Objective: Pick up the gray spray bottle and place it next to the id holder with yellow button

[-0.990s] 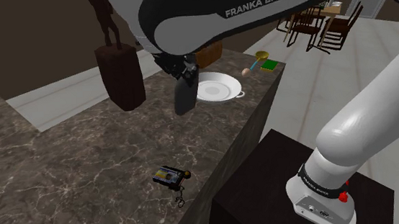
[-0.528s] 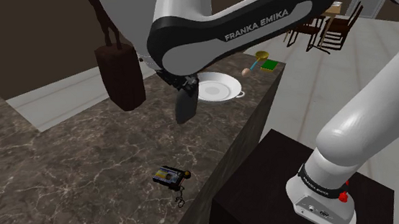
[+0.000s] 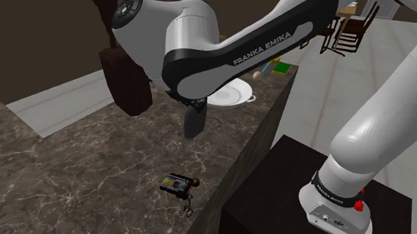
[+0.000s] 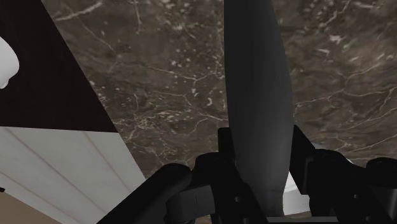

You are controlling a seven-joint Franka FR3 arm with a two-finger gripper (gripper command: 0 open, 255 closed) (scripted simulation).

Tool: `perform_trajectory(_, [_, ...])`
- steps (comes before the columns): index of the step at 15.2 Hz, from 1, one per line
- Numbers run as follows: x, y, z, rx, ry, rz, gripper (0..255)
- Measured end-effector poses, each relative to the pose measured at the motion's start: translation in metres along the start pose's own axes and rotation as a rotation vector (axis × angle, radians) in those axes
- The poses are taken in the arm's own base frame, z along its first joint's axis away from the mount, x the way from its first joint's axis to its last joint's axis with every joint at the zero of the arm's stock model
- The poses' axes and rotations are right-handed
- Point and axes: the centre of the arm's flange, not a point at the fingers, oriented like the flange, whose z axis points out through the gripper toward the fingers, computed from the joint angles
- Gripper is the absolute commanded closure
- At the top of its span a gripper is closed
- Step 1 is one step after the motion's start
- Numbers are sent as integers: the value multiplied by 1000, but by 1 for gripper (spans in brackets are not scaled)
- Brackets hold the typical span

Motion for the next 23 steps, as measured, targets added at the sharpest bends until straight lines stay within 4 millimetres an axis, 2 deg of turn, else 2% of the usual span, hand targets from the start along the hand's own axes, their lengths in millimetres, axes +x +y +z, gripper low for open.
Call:
perform_trajectory(7, [-4,0,6,0,0,0,255])
perform_trajectory(8, [-4,0,6,1,0,0,0])
perform_trajectory(14, [-4,0,6,1,0,0,0])
perform_trajectory(19, [-5,1,-40,2,-1,0,0])
perform_trajectory(23, [-4,0,-44,1,0,0,0])
